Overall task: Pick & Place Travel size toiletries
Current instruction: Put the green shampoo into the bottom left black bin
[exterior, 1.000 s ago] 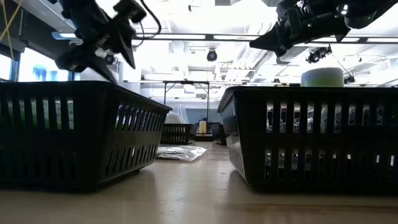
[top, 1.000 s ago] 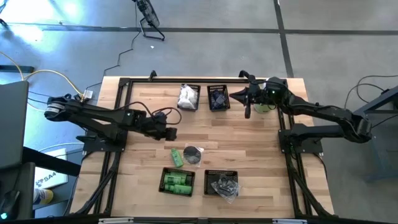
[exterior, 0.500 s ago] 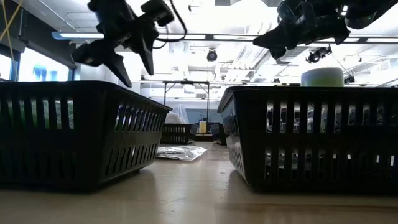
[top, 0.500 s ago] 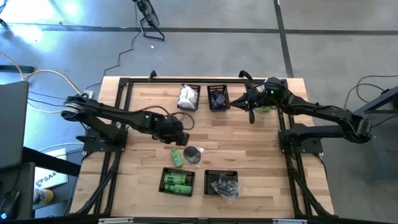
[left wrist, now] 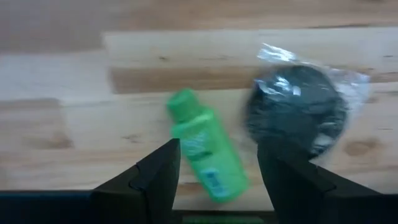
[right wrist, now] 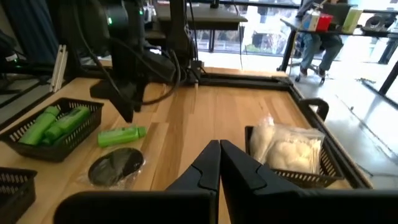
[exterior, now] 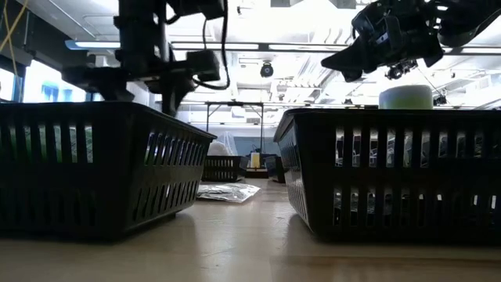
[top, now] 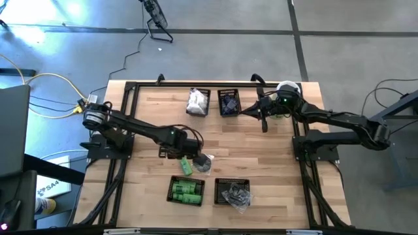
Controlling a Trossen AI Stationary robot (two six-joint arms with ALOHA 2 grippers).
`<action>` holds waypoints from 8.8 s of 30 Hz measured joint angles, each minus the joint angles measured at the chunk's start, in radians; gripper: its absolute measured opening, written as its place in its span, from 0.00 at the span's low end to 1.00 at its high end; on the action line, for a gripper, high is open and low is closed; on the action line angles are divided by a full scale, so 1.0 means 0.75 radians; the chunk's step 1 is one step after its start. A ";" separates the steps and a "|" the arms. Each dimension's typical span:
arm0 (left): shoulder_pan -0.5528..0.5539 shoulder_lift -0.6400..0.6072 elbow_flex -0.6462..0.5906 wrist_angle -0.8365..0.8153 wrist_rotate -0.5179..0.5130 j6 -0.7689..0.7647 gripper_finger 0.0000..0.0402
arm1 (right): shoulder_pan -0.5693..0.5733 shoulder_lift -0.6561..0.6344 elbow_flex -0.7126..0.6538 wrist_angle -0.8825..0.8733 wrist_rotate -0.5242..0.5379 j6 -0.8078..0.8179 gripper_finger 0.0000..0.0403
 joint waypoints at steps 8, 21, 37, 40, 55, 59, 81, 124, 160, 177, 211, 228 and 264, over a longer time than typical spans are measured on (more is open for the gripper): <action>-0.001 0.042 -0.002 -0.011 -0.016 -0.131 0.52 | 0.000 0.000 -0.001 -0.034 -0.001 -0.057 0.01; 0.000 0.111 -0.002 -0.070 -0.024 -0.227 0.52 | 0.000 0.087 -0.001 -0.007 -0.010 -0.104 0.01; 0.001 0.124 -0.160 0.171 -0.020 -0.213 0.52 | 0.001 0.110 -0.001 0.017 -0.043 -0.105 0.01; 0.001 0.123 -0.182 0.204 -0.020 -0.214 0.52 | 0.000 0.110 -0.001 0.017 -0.040 -0.105 0.01; 0.001 0.120 -0.193 0.252 -0.056 -0.224 0.52 | 0.000 0.110 -0.001 0.017 -0.035 -0.107 0.01; 0.001 0.120 -0.192 0.263 -0.073 -0.224 0.52 | 0.000 0.110 -0.001 0.018 -0.035 -0.107 0.01; 0.029 0.107 -0.186 0.363 -0.179 -0.108 0.43 | 0.000 0.110 -0.001 0.026 -0.035 -0.107 0.01; 0.411 0.105 -0.187 0.367 -0.055 1.039 0.38 | 0.001 0.109 0.000 0.066 0.142 -0.029 0.01; 0.084 0.100 0.096 0.145 -0.032 0.894 0.38 | 0.000 0.109 0.000 0.025 0.139 -0.070 0.01; 0.018 0.105 0.096 0.147 -0.051 0.884 0.38 | 0.001 0.109 0.000 0.024 0.134 -0.070 0.01; 0.018 0.107 0.039 0.161 0.057 0.847 0.55 | 0.000 0.109 0.001 -0.020 0.140 -0.070 0.01; 0.018 0.107 -0.018 0.241 -0.033 0.884 0.57 | 0.001 0.109 0.001 -0.035 0.140 -0.105 0.01; 0.017 0.107 -0.104 0.327 -0.047 0.909 0.57 | 0.001 0.109 0.001 -0.035 0.140 -0.130 0.01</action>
